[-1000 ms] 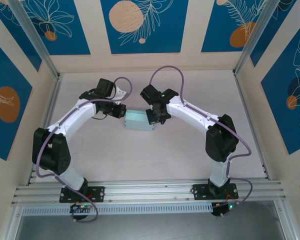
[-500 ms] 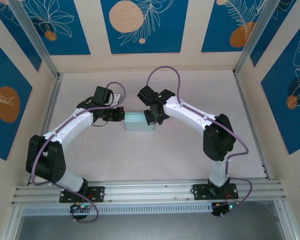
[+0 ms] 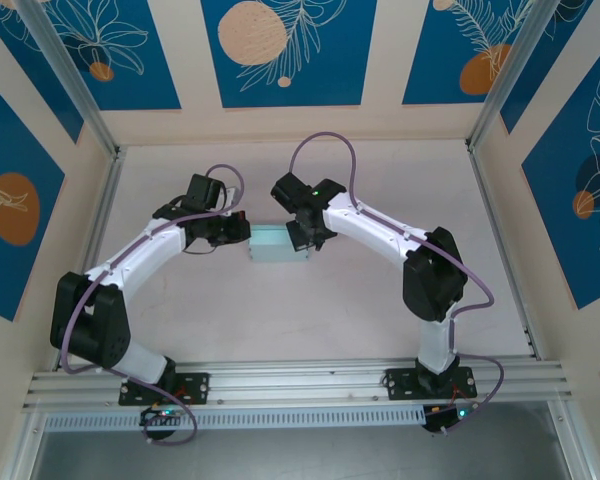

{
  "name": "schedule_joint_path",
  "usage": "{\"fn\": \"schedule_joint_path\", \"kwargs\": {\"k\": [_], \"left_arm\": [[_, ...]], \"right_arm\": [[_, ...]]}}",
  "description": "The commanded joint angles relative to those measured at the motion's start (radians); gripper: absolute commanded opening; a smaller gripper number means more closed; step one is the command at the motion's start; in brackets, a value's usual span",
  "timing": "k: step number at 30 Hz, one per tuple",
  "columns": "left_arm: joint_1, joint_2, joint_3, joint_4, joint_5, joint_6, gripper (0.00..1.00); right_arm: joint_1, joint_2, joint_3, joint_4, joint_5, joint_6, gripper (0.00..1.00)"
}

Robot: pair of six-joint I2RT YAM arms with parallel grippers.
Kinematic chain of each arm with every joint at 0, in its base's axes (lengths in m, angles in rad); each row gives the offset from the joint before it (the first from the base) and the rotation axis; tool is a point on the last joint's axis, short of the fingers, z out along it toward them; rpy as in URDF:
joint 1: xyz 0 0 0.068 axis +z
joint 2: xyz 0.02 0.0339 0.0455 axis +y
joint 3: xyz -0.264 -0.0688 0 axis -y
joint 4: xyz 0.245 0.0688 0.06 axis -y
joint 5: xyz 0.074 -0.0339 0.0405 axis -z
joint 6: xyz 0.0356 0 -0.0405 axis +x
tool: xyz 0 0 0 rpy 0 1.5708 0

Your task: Fold the paper box

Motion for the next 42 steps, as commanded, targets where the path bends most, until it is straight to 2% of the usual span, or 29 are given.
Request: {"fn": "schedule_joint_path", "kwargs": {"k": [1, 14, 34, 35, 40, 42], "left_arm": [[-0.009, -0.013, -0.008, 0.017, 0.054, -0.023, 0.0], [-0.009, 0.027, -0.016, -0.041, -0.1, 0.095, 0.0], [-0.013, 0.029, -0.187, 0.081, -0.116, 0.103, 0.0], [-0.012, 0.023, -0.191, 0.085, -0.12, 0.103, 0.0], [-0.014, -0.005, -0.203, 0.106, -0.136, 0.1, 0.0], [-0.014, -0.006, -0.201, 0.104, -0.136, 0.101, 0.0]], "right_arm": [[0.018, 0.03, 0.011, -0.019, -0.024, -0.004, 0.0], [0.019, 0.031, 0.01, -0.018, -0.028, -0.004, 0.0], [0.032, 0.027, -0.014, -0.014, -0.031, 0.012, 0.0], [0.036, 0.024, -0.009, -0.018, -0.03, 0.013, 0.03], [0.051, -0.016, 0.027, -0.041, -0.027, 0.016, 0.32], [0.055, -0.039, 0.045, -0.047, -0.032, 0.013, 0.39]]}}
